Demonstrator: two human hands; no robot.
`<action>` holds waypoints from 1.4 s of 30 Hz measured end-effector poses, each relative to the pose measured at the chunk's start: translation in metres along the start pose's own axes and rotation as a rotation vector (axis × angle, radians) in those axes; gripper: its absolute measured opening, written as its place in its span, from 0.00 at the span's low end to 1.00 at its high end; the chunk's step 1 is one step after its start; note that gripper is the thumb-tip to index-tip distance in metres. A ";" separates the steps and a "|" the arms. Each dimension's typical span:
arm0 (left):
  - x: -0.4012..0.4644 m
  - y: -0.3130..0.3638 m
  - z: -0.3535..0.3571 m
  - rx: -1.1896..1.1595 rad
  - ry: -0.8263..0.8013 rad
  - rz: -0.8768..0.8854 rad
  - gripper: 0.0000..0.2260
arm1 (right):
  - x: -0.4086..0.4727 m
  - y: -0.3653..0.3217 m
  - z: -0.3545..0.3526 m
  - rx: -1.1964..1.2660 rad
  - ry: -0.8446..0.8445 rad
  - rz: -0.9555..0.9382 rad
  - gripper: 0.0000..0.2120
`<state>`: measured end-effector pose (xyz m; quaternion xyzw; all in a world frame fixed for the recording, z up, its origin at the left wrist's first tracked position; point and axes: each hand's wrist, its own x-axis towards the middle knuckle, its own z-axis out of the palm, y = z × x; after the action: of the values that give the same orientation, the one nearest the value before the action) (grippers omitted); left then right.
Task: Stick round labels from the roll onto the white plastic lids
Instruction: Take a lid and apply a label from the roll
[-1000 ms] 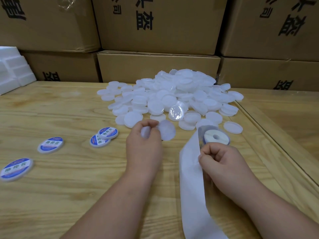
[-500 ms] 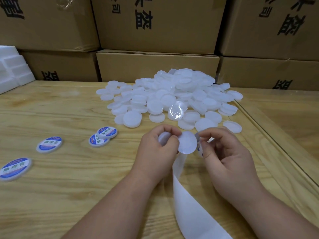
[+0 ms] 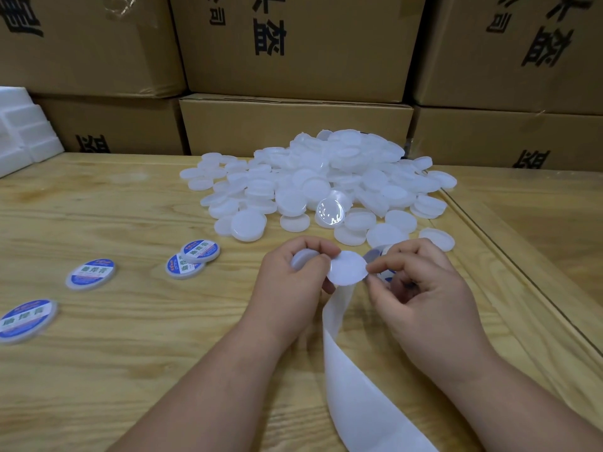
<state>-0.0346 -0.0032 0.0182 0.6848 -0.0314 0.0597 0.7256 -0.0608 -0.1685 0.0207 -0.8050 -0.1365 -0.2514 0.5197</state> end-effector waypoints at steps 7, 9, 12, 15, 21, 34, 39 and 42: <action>0.000 0.006 -0.002 -0.306 -0.036 -0.008 0.13 | -0.002 -0.003 0.000 0.044 0.085 -0.006 0.11; 0.000 0.008 -0.004 -0.437 -0.002 -0.036 0.11 | -0.004 -0.005 0.000 0.164 0.071 0.057 0.13; 0.001 0.008 -0.004 -0.539 0.033 -0.066 0.11 | -0.005 -0.010 0.000 0.313 0.000 0.157 0.11; 0.005 0.009 -0.002 -0.603 0.022 -0.070 0.12 | -0.002 -0.011 0.001 0.484 -0.059 0.360 0.02; 0.000 0.014 0.002 -0.655 -0.045 -0.127 0.12 | 0.004 -0.010 -0.002 0.794 -0.234 0.635 0.03; -0.002 0.010 0.009 -0.516 -0.183 -0.082 0.16 | 0.002 -0.007 0.004 0.710 -0.324 0.653 0.10; -0.003 0.008 0.010 -0.471 -0.165 -0.062 0.11 | 0.002 -0.003 0.005 0.698 -0.325 0.652 0.05; -0.002 0.009 0.010 -0.457 -0.163 -0.058 0.13 | 0.002 -0.002 0.005 0.690 -0.326 0.655 0.10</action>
<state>-0.0376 -0.0128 0.0270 0.5060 -0.0827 -0.0254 0.8582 -0.0588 -0.1630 0.0218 -0.6156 -0.0312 0.1135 0.7792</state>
